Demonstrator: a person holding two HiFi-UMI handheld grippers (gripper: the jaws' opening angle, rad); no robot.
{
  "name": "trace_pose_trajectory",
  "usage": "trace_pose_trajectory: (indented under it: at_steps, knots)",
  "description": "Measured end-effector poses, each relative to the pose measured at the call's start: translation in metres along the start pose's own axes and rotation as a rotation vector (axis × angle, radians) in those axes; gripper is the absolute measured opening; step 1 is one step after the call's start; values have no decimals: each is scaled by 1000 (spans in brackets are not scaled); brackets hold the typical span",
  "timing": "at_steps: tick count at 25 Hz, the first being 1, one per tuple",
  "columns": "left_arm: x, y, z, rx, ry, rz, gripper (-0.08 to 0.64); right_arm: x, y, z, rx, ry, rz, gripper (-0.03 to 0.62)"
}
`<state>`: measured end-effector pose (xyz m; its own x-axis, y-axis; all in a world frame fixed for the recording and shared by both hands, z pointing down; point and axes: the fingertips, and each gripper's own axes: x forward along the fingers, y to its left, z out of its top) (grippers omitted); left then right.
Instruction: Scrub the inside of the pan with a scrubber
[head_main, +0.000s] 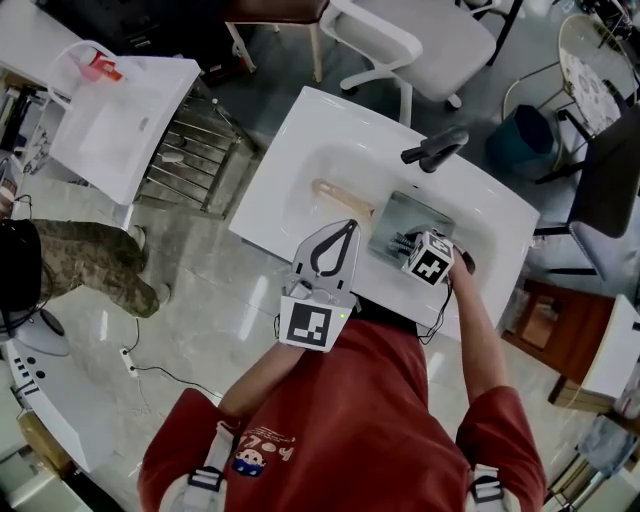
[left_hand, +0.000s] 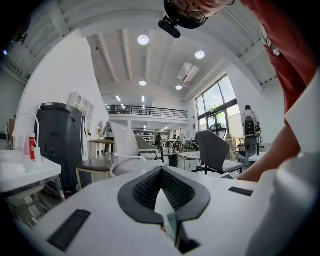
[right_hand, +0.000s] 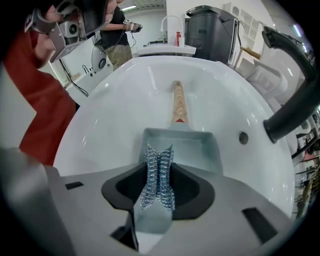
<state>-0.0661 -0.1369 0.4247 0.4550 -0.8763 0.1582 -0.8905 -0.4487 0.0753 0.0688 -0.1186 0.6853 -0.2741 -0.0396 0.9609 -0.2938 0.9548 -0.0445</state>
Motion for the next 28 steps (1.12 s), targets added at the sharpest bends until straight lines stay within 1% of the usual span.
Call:
trace_pose_trajectory:
  at_steps: [4,12,19,23,28]
  knots:
    - [0,-1,-2,1,5,1,12,8,11,-7,45,7,55,160]
    - [-1,-8,-2,5,9,-10,12,13,11,-9,68,6,91,160]
    - [1,-8,-2,5,14,-12,12,14,10,-7,62,5,85,160]
    - [2,-7,-3,8,17,-14,12,13,8,-8,42,6,52,161]
    - [5,-7,-5,4,19,-14,12,13,-7,-10,43,2,-2,161]
